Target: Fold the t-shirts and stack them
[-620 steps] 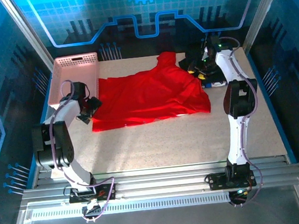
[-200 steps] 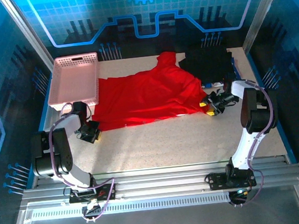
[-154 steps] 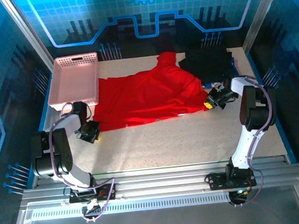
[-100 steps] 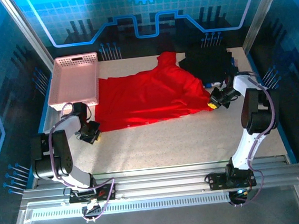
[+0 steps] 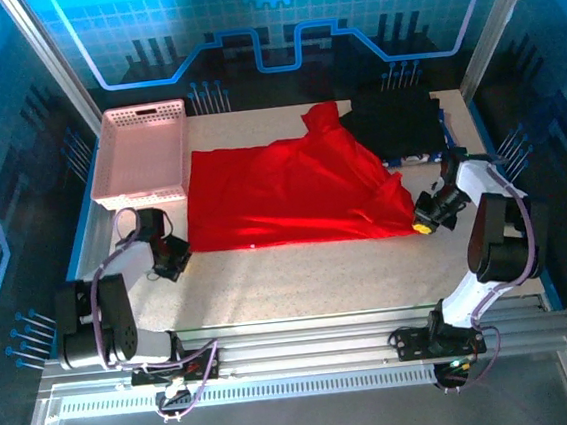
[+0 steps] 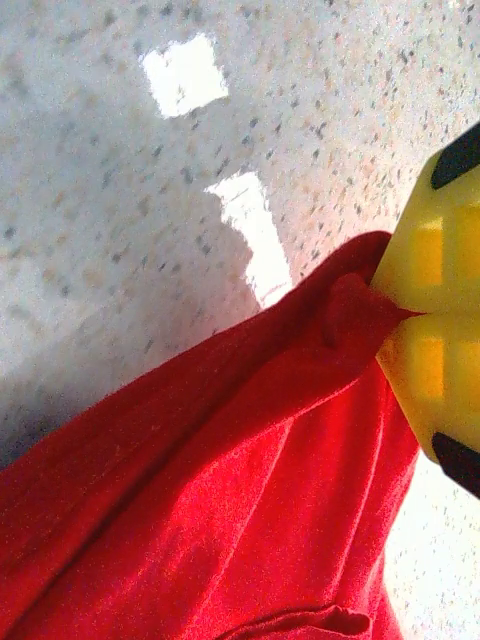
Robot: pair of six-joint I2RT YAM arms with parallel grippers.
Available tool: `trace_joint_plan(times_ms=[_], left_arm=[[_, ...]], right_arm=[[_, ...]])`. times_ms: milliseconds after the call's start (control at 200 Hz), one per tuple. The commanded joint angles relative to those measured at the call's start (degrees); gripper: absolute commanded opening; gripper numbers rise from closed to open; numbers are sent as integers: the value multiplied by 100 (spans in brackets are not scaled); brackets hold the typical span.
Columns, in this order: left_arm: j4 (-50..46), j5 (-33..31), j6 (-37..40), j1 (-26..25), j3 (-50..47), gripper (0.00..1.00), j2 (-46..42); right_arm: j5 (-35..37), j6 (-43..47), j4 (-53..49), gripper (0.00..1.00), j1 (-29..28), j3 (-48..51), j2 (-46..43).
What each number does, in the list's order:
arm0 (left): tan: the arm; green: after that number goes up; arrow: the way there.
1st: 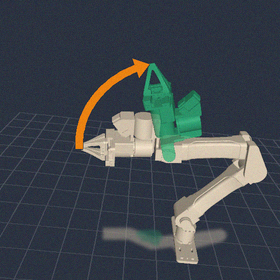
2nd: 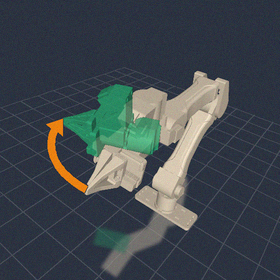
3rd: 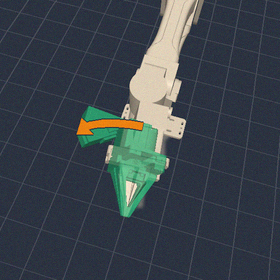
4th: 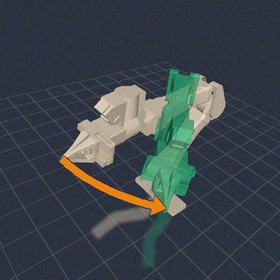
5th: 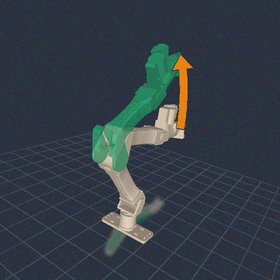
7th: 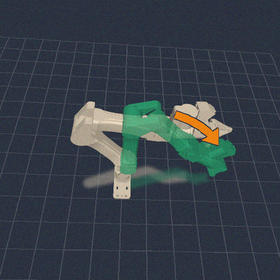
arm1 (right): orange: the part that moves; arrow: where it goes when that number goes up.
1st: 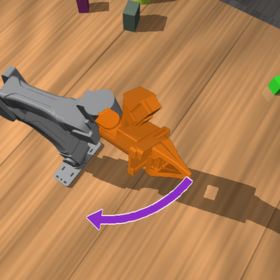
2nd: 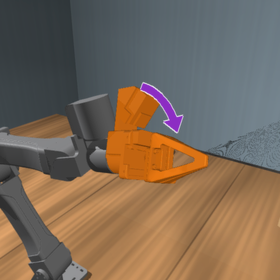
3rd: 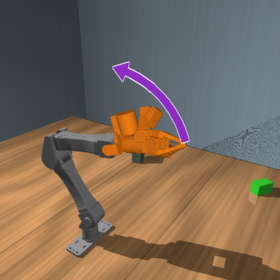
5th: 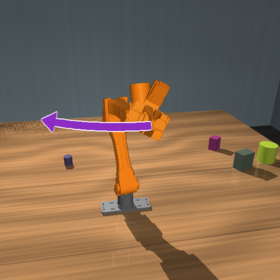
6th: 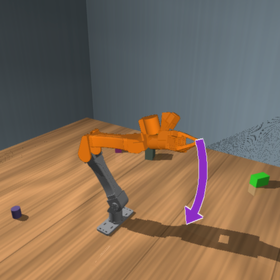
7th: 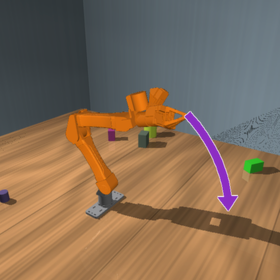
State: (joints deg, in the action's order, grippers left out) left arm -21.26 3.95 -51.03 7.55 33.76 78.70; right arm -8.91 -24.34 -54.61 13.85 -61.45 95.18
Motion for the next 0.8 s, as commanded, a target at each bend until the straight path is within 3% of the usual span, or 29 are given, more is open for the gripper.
trace_joint_plan(times_ms=[0,340,380,415,495,570,600,685,790], left_arm=[[-599,-252,-177,-17,-534,0,-708],[-2619,-941,-596,-17,-662,0,-2965],[-2649,-966,-606,-17,-674,0,-3087],[-2489,-902,-603,-17,-722,0,-3100],[-1409,-286,-627,-30,-932,0,-3035],[-254,377,-704,-182,-1035,34,-2683],[-82,466,-660,-244,-948,42,-2479],[279,575,-499,-285,-736,53,-2003],[513,699,-370,-293,-493,54,-1382]], right_arm=[[238,14,-227,0,137,287,-365],[299,-68,-181,0,179,482,-434],[257,-63,-105,5,175,507,-386],[277,-53,-56,17,178,476,-307],[148,-46,36,33,173,331,-234],[-215,-7,211,49,81,198,-392],[-305,24,231,53,10,111,-443],[-603,223,156,60,-246,-145,-495],[-744,414,-53,66,-588,-355,-489]])
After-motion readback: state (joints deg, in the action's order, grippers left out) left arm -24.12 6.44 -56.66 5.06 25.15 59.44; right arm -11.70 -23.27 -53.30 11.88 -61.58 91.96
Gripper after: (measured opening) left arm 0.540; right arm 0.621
